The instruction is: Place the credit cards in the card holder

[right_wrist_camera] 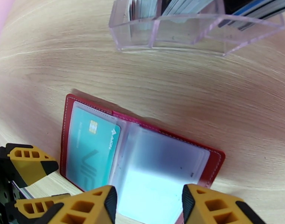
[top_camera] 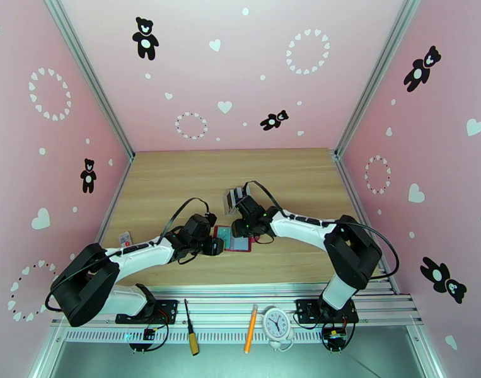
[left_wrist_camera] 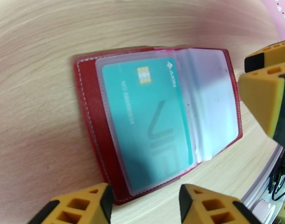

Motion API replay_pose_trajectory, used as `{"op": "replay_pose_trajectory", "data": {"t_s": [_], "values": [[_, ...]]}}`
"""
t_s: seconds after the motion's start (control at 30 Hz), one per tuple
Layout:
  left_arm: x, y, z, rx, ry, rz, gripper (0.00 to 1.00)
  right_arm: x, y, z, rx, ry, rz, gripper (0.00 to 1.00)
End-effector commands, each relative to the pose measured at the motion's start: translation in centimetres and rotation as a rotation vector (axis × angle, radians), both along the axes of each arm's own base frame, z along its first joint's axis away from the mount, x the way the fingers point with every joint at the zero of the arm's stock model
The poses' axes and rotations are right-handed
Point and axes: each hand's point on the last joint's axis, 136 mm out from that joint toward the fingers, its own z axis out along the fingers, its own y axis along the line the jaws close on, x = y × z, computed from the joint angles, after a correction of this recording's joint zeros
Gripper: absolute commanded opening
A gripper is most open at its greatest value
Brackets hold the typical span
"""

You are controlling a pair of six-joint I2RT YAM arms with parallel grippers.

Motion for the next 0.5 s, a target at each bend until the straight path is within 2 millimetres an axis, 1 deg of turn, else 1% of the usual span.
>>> {"op": "replay_pose_trajectory", "data": {"t_s": [0.0,0.27,0.47], "values": [[0.0,0.2,-0.2,0.024,0.007,0.005,0.54,0.6,0.7,0.1,0.010,-0.007,0.013,0.52],[-0.2,-0.1,-0.7,0.027,0.031,-0.009,0.56,0.8,0.9,-0.8,0.007,0.012,0.012,0.52],[-0.2,-0.2,-0.9,0.029,0.037,-0.013,0.56,0.8,0.6,-1.5,-0.007,0.025,0.007,0.52]]}}
